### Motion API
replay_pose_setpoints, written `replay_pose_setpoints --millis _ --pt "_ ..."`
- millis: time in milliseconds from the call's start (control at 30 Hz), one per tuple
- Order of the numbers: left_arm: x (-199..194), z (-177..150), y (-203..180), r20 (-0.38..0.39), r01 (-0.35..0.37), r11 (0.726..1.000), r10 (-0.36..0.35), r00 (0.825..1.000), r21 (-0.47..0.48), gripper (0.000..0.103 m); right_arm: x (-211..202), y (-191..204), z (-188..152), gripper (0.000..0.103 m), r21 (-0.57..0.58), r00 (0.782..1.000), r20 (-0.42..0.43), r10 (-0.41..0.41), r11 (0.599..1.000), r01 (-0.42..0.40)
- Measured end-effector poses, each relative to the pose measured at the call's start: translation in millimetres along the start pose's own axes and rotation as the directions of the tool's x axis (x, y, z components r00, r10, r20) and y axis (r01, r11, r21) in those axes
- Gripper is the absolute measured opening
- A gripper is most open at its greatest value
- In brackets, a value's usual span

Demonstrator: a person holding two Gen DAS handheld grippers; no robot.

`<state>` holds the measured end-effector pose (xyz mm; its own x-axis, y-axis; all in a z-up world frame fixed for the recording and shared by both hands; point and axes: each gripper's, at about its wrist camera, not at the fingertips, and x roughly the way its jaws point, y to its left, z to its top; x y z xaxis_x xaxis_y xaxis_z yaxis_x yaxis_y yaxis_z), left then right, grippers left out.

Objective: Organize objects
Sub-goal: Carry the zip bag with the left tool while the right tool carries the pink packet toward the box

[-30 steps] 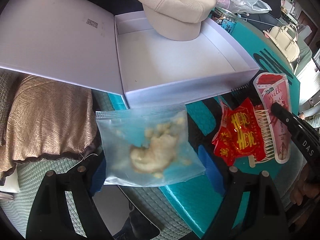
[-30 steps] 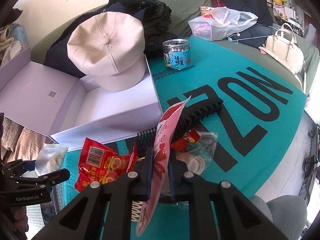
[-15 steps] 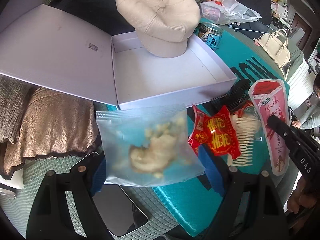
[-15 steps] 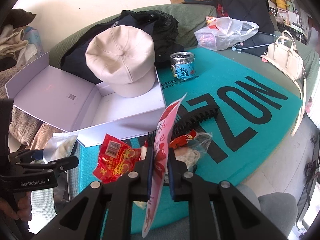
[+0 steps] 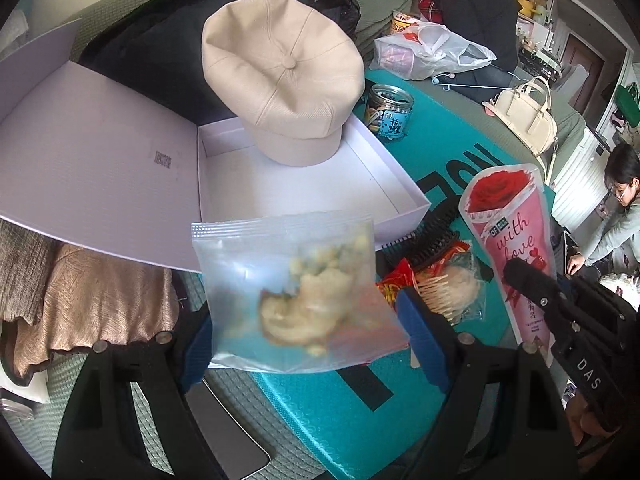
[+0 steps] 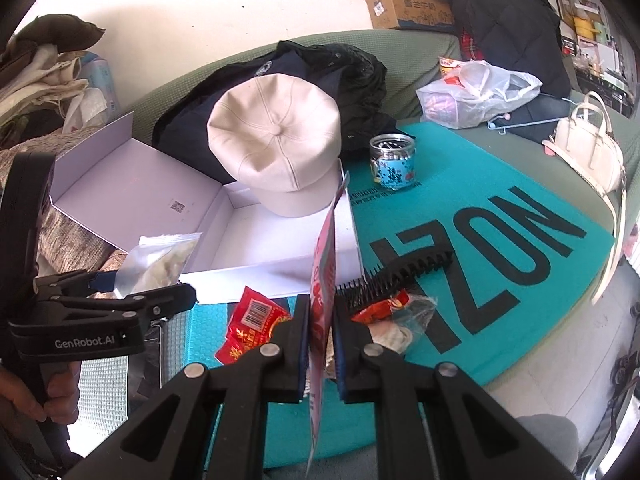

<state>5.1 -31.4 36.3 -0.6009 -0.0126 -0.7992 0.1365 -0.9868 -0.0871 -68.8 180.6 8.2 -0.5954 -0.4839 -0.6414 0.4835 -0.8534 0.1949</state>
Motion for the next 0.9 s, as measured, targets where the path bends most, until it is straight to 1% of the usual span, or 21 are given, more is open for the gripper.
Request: replay_pose_setpoints --millis 133,233,400,600,733,767,833,900 --pt "1.4 13.0 -3.5 0.012 0.015 1.000 -0.015 1.000 0.010 0.083 2.5 1.5 13.1 0.010 -0.016 1.000 0.004 0.025 1.000 -0.025" --pt "7.6 21.1 -4.1 0.001 0.036 0.999 -0.036 0.999 0.008 0.083 6.7 2.1 23.8 0.010 -0.034 0.999 0.007 0.031 0.999 -0.031" --pt "14.9 33.5 -2.9 0.004 0.047 0.999 -0.047 0.999 0.010 0.083 18.4 2.9 37.3 0.010 -0.051 0.999 0.003 0.054 0.997 -0.053" --pt "29.7 51.4 5.0 0.006 0.021 1.000 -0.022 1.000 0.015 0.083 40.6 5.6 50.3 0.010 -0.059 0.996 -0.011 0.083 0.995 -0.084" --pt "38.8 61.5 10.4 0.024 -0.012 1.000 0.011 1.000 0.020 0.083 52.3 8.2 58.5 0.010 -0.073 0.994 -0.005 0.110 0.991 -0.110" --pt "41.3 63.8 11.8 0.026 -0.014 1.000 0.014 1.000 0.020 0.083 56.1 9.3 60.6 0.010 -0.080 0.994 -0.007 0.111 0.991 -0.111" --pt "46.6 68.1 15.8 0.028 0.005 1.000 -0.005 1.000 0.012 0.083 63.7 10.2 65.3 0.010 -0.088 0.993 -0.012 0.118 0.989 -0.119" --pt "51.7 71.7 18.3 0.028 0.003 1.000 -0.003 1.000 0.008 0.083 70.3 10.8 69.7 0.010 -0.095 0.992 -0.014 0.125 0.987 -0.126"
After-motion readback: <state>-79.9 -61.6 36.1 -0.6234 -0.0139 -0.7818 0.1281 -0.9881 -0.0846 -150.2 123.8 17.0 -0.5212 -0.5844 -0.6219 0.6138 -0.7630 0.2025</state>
